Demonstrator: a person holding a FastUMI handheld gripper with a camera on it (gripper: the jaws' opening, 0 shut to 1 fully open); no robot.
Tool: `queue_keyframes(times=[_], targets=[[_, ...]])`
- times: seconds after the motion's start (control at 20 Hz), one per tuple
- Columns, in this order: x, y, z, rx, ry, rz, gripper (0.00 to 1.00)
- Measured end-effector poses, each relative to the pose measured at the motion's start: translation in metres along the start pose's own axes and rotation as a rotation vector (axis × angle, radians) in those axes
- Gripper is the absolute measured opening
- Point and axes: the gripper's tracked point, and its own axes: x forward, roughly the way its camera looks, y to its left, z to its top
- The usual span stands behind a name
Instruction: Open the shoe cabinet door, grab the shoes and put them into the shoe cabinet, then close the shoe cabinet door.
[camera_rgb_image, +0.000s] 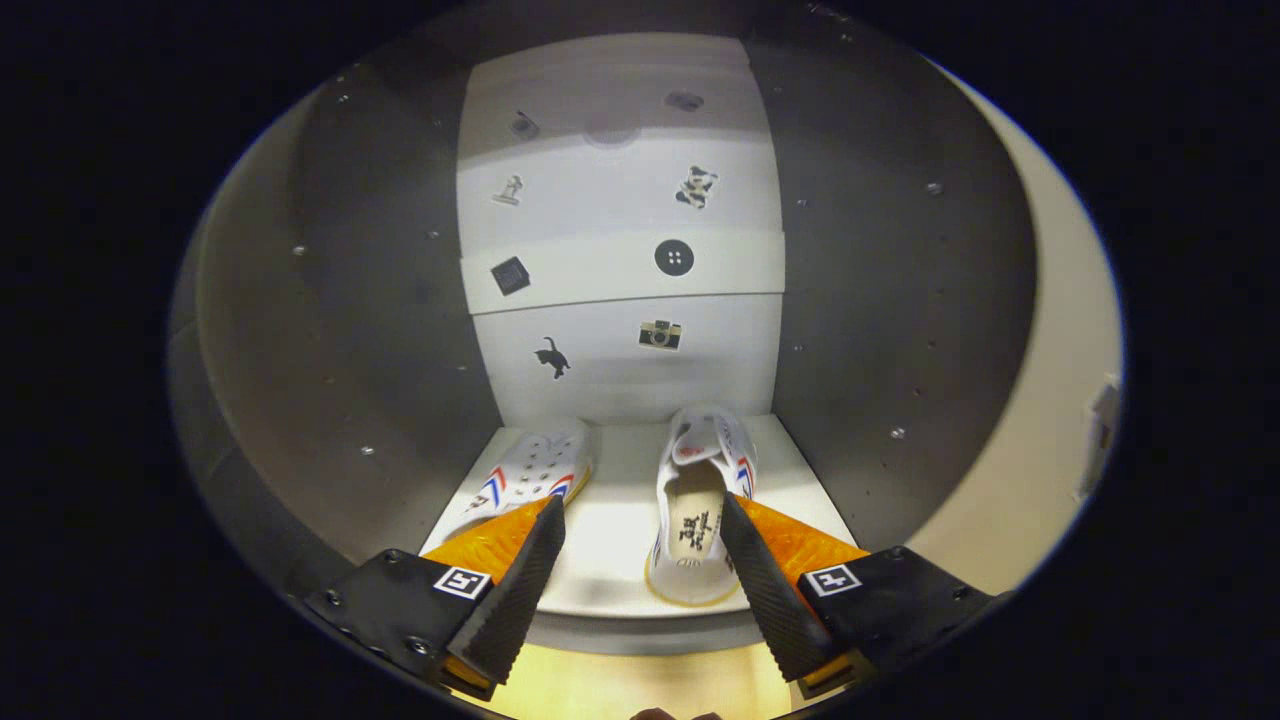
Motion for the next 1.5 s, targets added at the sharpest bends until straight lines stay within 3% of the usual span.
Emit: queue_keyframes(times=[0.4, 0.65, 0.8, 0.9, 1.1, 1.25, 1.5], targets=[[-0.164, 0.044, -0.032, -0.140, -0.141, 0.156, 0.98], [-0.264, 0.050, -0.070, -0.218, -0.228, 0.245, 0.98], [-0.315, 0.036, -0.098, -0.209, -0.212, 0.276, 0.98], [-0.343, 0.017, -0.109, -0.162, -0.198, 0.285, 0.98], [-0.382, -0.057, -0.117, -0.150, -0.275, 0.196, 0.97], [-0.408, -0.100, -0.114, -0.080, -0.305, 0.224, 0.97], [-0.411, -0.196, -0.099, -0.063, -0.349, 0.171, 0.97]])
